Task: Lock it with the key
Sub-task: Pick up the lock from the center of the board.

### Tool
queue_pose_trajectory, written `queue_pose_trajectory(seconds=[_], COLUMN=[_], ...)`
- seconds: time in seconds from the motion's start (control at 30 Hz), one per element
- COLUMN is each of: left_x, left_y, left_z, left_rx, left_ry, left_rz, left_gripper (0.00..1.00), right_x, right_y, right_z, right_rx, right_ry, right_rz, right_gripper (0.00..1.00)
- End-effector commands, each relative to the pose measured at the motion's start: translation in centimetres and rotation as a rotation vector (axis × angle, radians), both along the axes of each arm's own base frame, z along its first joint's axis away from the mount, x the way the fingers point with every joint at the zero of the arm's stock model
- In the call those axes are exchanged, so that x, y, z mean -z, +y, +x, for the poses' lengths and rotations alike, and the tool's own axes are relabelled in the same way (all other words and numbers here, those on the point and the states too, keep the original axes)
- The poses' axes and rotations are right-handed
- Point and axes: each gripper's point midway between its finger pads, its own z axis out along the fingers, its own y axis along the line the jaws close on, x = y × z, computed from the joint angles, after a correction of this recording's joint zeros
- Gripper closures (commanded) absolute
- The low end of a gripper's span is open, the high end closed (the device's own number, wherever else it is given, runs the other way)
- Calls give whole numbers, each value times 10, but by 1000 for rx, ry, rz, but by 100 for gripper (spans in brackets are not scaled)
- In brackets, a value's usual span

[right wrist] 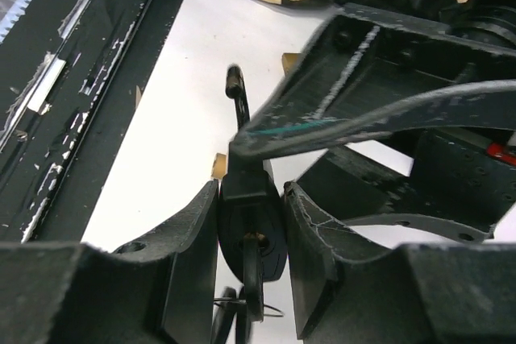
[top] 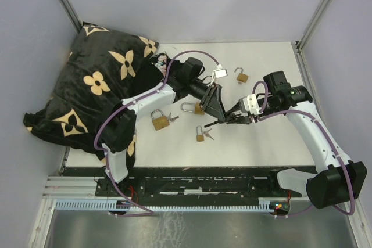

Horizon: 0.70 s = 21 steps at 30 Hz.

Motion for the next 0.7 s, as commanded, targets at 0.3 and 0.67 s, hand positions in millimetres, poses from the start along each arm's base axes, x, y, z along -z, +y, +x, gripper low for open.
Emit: queue_pose_trajectory(seconds=[0.3,0.67], left_x=[-72,-50], left_y=[14,53], left_z=[36,91], left_rx=[-201,-565], left_ry=[59,-181], left_rz=[-240,-280], left_gripper=[19,17], right_x=[-8,2], right_y=[2,-2], right_z=[-23,8], right_rx=[-63,121], right_ry=[45,268], right_rz=[59,29], right_gripper=[98,98])
